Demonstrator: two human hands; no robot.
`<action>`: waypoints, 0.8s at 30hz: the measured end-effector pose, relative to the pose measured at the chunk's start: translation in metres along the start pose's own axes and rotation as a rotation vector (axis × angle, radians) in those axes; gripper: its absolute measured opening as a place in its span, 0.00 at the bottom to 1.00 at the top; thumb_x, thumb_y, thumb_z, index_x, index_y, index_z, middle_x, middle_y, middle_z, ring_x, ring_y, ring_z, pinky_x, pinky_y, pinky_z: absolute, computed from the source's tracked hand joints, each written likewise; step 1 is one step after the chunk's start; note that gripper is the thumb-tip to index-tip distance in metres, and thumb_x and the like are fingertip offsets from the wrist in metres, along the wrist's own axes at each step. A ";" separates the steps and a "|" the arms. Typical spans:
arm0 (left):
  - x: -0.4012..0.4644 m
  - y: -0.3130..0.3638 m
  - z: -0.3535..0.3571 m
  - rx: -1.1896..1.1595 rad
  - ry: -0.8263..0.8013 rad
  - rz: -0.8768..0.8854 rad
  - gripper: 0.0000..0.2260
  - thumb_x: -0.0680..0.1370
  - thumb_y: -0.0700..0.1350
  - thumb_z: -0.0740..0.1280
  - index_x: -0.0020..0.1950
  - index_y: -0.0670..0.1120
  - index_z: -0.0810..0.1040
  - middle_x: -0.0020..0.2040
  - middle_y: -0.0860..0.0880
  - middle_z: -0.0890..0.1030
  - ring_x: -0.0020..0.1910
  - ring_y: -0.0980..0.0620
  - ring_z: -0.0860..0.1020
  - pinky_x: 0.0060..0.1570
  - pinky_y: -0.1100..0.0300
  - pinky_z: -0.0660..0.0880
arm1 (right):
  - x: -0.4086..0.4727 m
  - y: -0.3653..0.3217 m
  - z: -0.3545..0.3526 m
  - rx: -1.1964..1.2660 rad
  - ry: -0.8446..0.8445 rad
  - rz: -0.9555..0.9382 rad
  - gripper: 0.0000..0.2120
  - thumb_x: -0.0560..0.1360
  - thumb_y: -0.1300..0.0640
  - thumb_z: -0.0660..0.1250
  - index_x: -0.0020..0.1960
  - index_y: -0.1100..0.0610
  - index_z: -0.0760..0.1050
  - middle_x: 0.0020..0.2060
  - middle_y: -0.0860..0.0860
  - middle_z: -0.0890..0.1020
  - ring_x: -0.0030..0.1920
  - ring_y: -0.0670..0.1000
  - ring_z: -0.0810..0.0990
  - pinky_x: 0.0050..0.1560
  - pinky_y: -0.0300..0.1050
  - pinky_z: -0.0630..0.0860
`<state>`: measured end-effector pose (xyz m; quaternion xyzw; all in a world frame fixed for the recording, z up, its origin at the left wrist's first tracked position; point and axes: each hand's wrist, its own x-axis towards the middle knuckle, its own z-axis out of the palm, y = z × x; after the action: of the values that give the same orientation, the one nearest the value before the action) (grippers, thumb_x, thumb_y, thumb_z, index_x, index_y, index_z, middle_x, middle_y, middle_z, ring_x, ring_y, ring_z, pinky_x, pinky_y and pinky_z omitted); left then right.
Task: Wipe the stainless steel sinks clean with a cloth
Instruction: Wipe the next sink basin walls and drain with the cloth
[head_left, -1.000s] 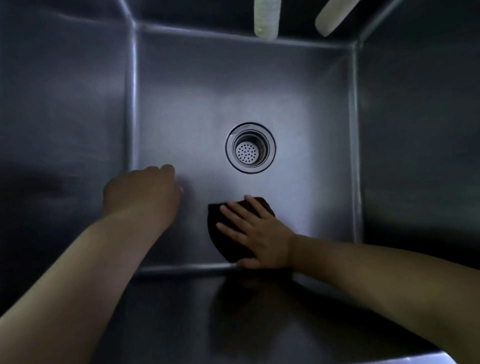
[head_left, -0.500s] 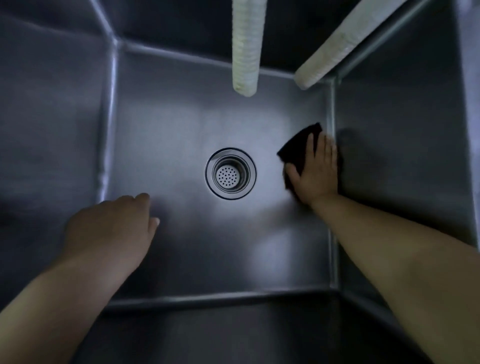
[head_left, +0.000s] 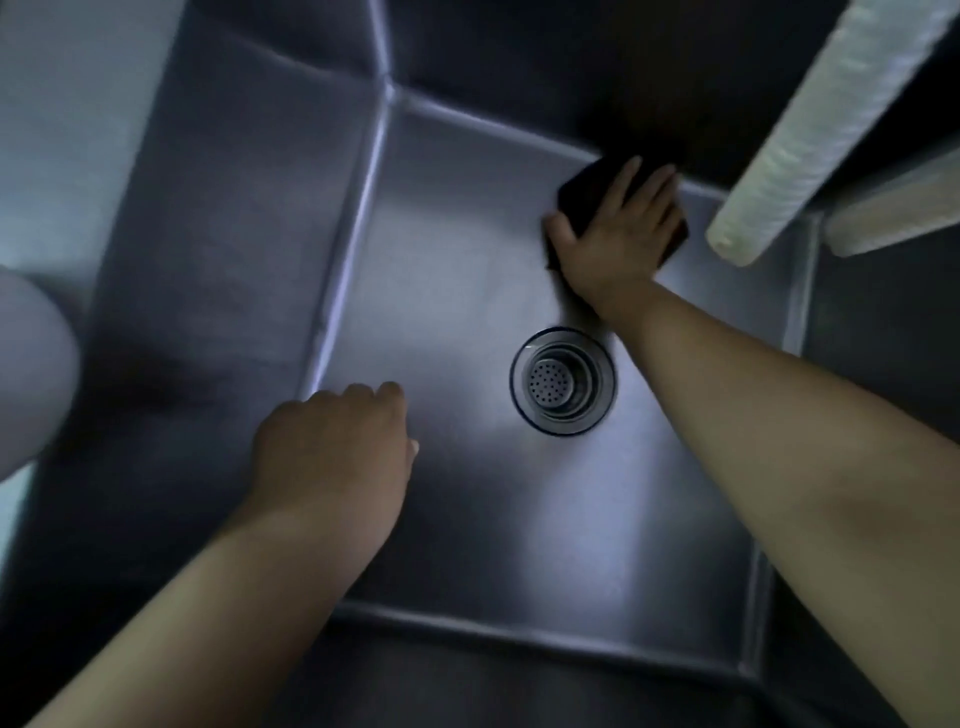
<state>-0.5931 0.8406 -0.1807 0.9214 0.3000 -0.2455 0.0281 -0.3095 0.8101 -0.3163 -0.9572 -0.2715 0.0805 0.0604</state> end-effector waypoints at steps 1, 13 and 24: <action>0.001 0.000 0.000 0.002 0.005 -0.003 0.12 0.80 0.57 0.53 0.54 0.51 0.66 0.43 0.53 0.70 0.47 0.50 0.76 0.36 0.57 0.62 | -0.002 -0.022 0.005 0.009 -0.008 -0.069 0.48 0.71 0.33 0.58 0.77 0.62 0.44 0.75 0.67 0.47 0.75 0.64 0.45 0.72 0.55 0.39; 0.004 -0.009 -0.007 0.044 0.074 -0.053 0.12 0.80 0.56 0.55 0.54 0.49 0.67 0.49 0.50 0.75 0.48 0.47 0.75 0.35 0.56 0.57 | -0.021 -0.134 0.027 -0.149 -0.126 -0.746 0.44 0.70 0.27 0.45 0.78 0.52 0.47 0.77 0.58 0.49 0.77 0.58 0.44 0.74 0.57 0.39; -0.068 -0.039 -0.032 0.001 0.201 0.094 0.10 0.72 0.49 0.66 0.49 0.45 0.78 0.40 0.43 0.80 0.37 0.39 0.79 0.33 0.52 0.73 | -0.161 -0.095 0.034 -0.209 -0.216 -1.039 0.42 0.72 0.32 0.55 0.78 0.54 0.48 0.77 0.60 0.51 0.76 0.60 0.48 0.74 0.61 0.43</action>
<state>-0.6489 0.8426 -0.1172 0.9544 0.2576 -0.1506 0.0089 -0.4995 0.8078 -0.3145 -0.6840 -0.7203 0.1106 -0.0315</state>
